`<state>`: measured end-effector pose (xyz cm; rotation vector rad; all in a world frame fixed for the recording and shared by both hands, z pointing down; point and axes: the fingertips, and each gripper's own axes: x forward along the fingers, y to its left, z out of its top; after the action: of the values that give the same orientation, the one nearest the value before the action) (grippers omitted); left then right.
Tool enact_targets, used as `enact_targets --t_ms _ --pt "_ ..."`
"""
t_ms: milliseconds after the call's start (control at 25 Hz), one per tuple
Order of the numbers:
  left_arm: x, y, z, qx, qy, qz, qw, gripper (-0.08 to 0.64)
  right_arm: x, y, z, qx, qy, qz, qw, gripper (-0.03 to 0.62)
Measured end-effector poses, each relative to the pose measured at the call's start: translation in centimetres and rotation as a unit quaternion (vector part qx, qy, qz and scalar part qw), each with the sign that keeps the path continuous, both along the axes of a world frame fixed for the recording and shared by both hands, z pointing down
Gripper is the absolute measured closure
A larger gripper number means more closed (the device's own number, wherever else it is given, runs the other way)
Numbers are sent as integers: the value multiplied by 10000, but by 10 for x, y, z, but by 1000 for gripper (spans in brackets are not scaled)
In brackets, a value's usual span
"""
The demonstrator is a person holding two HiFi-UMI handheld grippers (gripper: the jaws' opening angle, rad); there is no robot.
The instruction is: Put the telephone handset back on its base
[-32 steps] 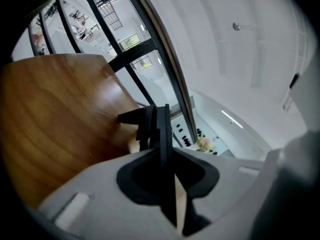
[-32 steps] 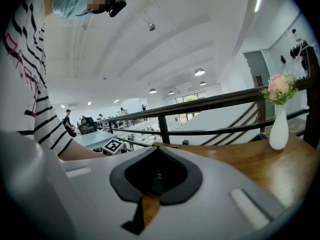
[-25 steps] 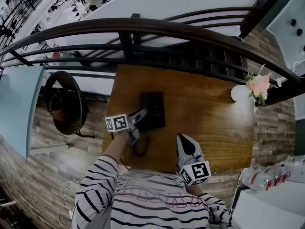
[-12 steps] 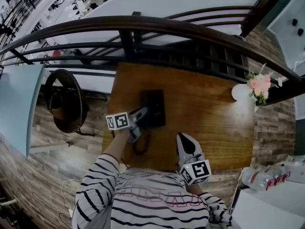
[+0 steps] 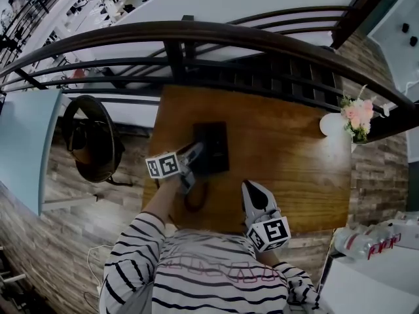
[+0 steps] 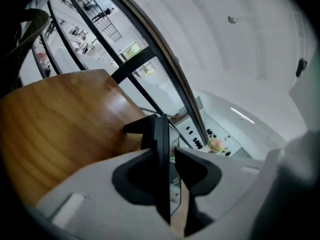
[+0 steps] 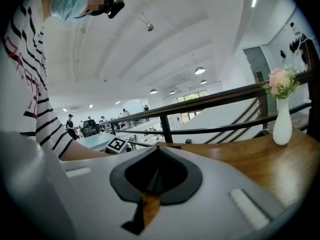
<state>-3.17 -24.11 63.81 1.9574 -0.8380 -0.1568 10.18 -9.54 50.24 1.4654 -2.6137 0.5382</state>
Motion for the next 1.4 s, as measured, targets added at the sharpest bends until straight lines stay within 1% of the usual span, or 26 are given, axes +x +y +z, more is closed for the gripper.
enact_targets --t_ms 200,360,520,840,1240,1400 --pt "-7 2 1 75 -144 -16 9999 445 -4 -2 2 -10 -31 -8 10000 592" --pt "-7 10 2 128 -316 100 9994 446 -5 -4 2 20 -29 -46 10000 592" --pt "-10 18 8 55 -546 113 9984 449 -7 -5 2 40 -33 -91 9999 592" --pt "-8 29 12 81 -727 116 9973 494 -7 -7 4 19 -52 -94 9999 592" --pt "-9 30 16 67 -694 42 9976 503 -3 -6 6 -60 -65 -56 9999 592" --pt "-10 30 16 15 -546 -16 9985 503 -3 -7 6 -27 -62 -67 10000 592"
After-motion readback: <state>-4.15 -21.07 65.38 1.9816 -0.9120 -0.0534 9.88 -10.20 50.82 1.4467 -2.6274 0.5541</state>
